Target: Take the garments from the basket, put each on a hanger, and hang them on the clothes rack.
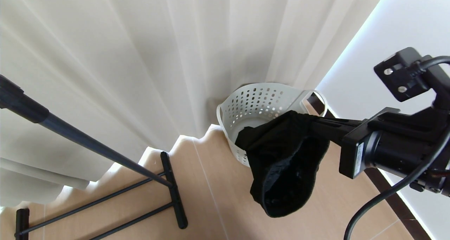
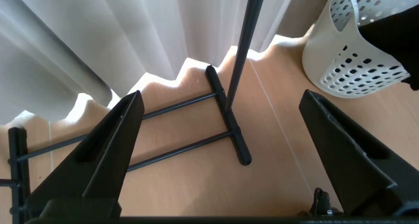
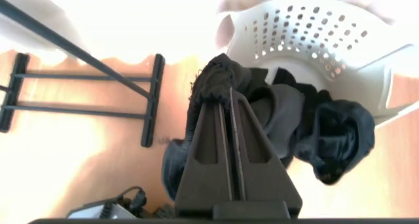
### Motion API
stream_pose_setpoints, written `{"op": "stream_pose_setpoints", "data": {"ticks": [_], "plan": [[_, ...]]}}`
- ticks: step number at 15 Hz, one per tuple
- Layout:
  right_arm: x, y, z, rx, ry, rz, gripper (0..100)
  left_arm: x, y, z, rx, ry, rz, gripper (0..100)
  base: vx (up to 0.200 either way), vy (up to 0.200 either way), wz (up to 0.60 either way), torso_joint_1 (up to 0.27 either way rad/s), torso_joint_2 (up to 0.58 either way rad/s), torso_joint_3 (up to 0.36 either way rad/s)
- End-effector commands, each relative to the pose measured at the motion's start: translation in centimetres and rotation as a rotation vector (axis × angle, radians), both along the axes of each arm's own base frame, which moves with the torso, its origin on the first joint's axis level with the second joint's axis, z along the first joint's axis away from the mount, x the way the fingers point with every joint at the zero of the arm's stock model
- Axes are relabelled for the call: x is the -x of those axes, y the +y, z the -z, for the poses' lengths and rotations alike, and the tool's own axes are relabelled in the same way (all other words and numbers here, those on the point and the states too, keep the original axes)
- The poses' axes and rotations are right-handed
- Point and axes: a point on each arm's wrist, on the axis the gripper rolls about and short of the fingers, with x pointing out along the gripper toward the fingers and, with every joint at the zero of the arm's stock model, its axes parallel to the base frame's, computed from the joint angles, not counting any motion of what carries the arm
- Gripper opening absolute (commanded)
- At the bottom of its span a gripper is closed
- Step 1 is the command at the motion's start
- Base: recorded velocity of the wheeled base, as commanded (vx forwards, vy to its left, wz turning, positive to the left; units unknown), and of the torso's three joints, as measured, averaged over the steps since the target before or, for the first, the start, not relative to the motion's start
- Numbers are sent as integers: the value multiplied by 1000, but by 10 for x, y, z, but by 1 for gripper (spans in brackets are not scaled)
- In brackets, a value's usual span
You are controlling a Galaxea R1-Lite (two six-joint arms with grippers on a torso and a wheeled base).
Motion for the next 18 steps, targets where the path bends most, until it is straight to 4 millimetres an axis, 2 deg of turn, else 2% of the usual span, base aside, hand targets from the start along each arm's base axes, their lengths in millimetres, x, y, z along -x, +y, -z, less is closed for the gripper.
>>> {"op": "stream_pose_setpoints", "data": {"ticks": [1, 6, 18], "plan": [[4, -4, 7, 7, 2, -7, 0, 0, 0, 0, -2, 1, 1, 100, 0, 0, 0, 0, 0, 0], [2, -6, 8, 5, -1, 14, 0, 0, 0, 0, -4, 2, 4, 100, 0, 0, 0, 3, 2, 105], [-4, -10, 11, 14, 12, 38, 0, 0, 0, 0, -4, 1, 4, 100, 0, 0, 0, 1, 2, 203]]}}
